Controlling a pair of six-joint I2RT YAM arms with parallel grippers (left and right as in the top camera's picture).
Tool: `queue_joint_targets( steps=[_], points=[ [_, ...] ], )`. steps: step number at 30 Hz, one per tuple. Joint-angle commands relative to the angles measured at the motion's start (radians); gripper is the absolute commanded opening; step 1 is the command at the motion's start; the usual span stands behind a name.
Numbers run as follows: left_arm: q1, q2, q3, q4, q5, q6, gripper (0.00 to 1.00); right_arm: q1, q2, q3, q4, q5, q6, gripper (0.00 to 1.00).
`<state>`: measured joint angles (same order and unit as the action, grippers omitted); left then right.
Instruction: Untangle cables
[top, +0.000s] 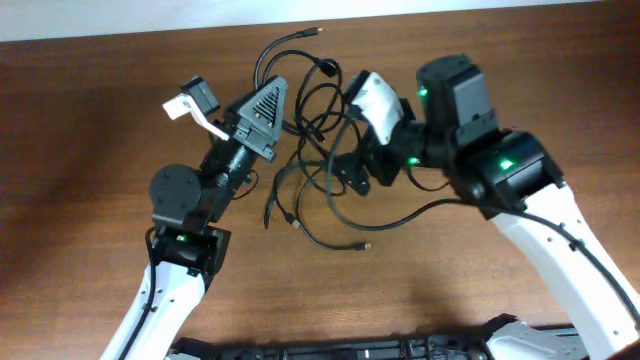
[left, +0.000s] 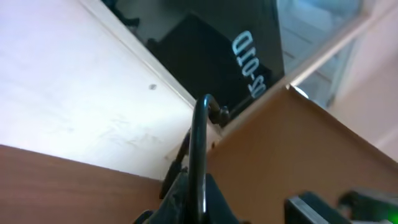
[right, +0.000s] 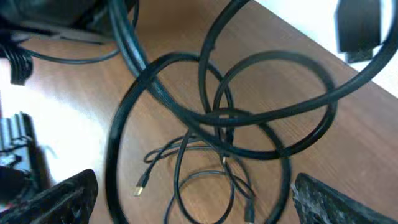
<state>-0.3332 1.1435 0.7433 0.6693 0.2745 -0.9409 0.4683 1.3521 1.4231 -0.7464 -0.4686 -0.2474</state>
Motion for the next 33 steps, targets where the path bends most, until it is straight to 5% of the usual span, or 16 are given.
queue_joint_targets(
  steps=[1, 4, 9, 18, 26, 33],
  points=[
    [0.007, -0.014, 0.015, 0.010, -0.013, -0.058, 0.00, 0.044, 0.006, 0.006, 0.045, 0.357, 0.056, 0.99],
    [0.006, -0.014, 0.015, 0.011, 0.138, -0.129, 0.00, 0.039, 0.038, 0.006, 0.096, 0.517, 0.211, 0.99],
    [0.006, -0.014, 0.015, 0.010, 0.311, -0.128, 0.00, 0.034, 0.097, 0.006, 0.200, 0.500, 0.336, 0.99],
    [0.009, -0.014, 0.015, 0.020, 0.311, -0.050, 0.00, 0.030, 0.097, 0.007, 0.203, 0.184, 0.278, 0.99],
    [0.009, -0.021, 0.015, 0.408, 0.350, -0.069, 0.00, -0.172, 0.114, 0.006, -0.017, 0.191, 0.278, 0.99],
    [0.101, -0.022, 0.015, 0.598, 0.195, -0.084, 0.00, -0.365, 0.114, 0.007, -0.232, 0.187, 0.278, 0.99]
  ],
)
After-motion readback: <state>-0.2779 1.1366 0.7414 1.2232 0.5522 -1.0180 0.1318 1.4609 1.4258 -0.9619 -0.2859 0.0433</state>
